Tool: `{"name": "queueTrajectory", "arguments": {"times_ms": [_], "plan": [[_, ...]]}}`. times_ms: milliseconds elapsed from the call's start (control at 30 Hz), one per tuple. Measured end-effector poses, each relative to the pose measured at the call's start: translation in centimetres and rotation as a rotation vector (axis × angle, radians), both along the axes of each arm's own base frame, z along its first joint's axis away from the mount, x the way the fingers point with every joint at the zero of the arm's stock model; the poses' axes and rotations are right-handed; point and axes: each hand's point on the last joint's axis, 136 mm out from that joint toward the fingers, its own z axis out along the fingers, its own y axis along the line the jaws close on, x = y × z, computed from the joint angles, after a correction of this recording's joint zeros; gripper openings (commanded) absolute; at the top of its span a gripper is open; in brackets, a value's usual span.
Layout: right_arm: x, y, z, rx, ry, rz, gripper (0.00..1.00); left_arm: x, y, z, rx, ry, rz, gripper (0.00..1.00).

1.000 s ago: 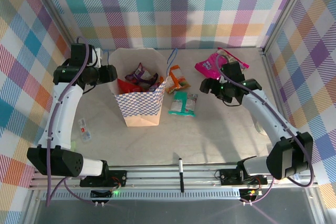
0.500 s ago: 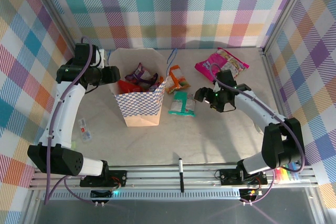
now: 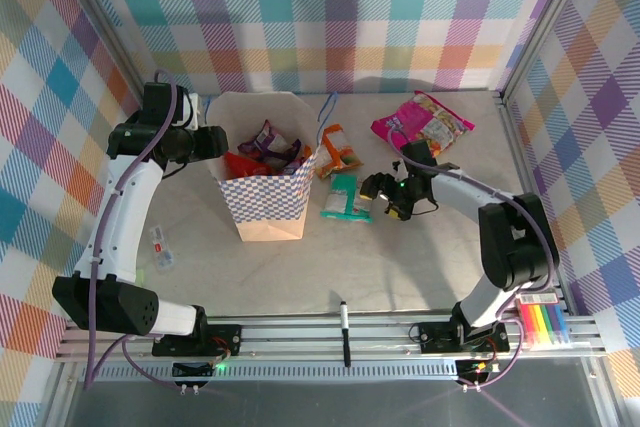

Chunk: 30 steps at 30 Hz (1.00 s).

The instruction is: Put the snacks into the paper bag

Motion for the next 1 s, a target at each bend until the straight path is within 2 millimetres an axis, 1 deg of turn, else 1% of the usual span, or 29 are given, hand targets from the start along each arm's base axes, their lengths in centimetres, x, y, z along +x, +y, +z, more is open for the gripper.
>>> {"name": "queueTrajectory", "arguments": {"times_ms": [333,467,633,767,833,933,1000], "plan": [[0.0,1.6,-2.4,0.037,0.073,0.027,0.84,0.0,0.3,-0.4,0.018,0.009,0.008,0.59],[0.1,2.6,-2.5,0.047,0.075,0.050,0.83,0.0,0.3,-0.5,0.020,0.010,0.007,0.59],[0.6,3.5,-1.9,0.057,0.055,0.068,0.83,0.0,0.3,-0.5,0.021,0.011,0.005,0.59],[1.1,3.8,-1.7,0.062,0.044,0.072,0.80,0.0,0.3,-0.7,0.021,0.015,0.005,0.59],[1.2,3.9,-2.1,0.060,0.050,0.071,0.75,0.0,0.3,-0.7,0.021,0.015,0.005,0.59],[1.3,3.9,-2.9,0.052,0.070,0.066,0.72,0.0,0.4,-0.7,0.028,0.015,0.006,0.59],[1.3,4.0,-2.9,0.051,0.073,0.067,0.68,0.0,0.6,-0.7,0.037,0.014,0.008,0.59]]}}
